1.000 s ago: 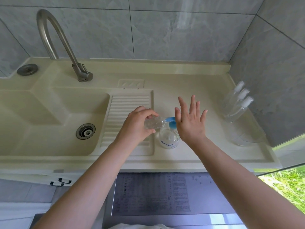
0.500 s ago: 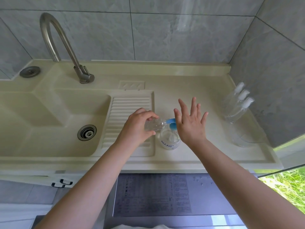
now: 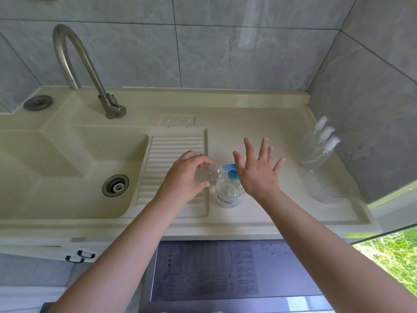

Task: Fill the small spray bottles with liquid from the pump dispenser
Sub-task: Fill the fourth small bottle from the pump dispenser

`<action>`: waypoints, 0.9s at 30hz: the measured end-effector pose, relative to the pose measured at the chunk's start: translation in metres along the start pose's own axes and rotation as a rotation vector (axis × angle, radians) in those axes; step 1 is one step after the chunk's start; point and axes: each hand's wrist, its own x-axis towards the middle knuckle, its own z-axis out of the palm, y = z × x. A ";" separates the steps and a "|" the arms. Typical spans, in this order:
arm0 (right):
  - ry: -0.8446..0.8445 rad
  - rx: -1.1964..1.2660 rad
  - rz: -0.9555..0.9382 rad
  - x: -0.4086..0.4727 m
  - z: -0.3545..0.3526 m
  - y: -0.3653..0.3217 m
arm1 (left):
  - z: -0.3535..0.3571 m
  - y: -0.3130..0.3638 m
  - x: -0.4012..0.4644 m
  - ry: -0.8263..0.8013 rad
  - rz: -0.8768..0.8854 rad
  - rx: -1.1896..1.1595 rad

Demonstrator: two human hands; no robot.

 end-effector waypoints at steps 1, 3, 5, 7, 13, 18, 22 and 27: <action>0.008 0.013 -0.010 0.000 -0.001 0.000 | 0.000 0.000 -0.001 0.000 0.001 -0.002; 0.030 0.028 -0.034 0.000 0.000 0.002 | -0.001 0.001 -0.001 0.003 0.004 -0.007; 0.017 0.083 -0.023 -0.004 0.007 0.002 | 0.000 0.000 0.000 -0.001 0.004 -0.013; 0.005 0.163 -0.019 -0.007 0.014 0.000 | -0.001 -0.001 0.000 -0.003 0.002 -0.010; 0.021 0.201 -0.082 0.001 0.009 0.003 | 0.000 -0.001 0.000 -0.005 0.012 -0.008; 0.028 0.102 -0.108 -0.002 0.007 0.004 | 0.001 0.003 0.001 -0.008 0.010 -0.012; 0.102 -0.010 -0.147 -0.002 0.008 0.006 | 0.001 0.004 0.001 -0.018 0.012 -0.002; 0.058 0.090 -0.113 0.002 0.002 0.008 | -0.001 0.004 0.000 -0.016 0.010 0.010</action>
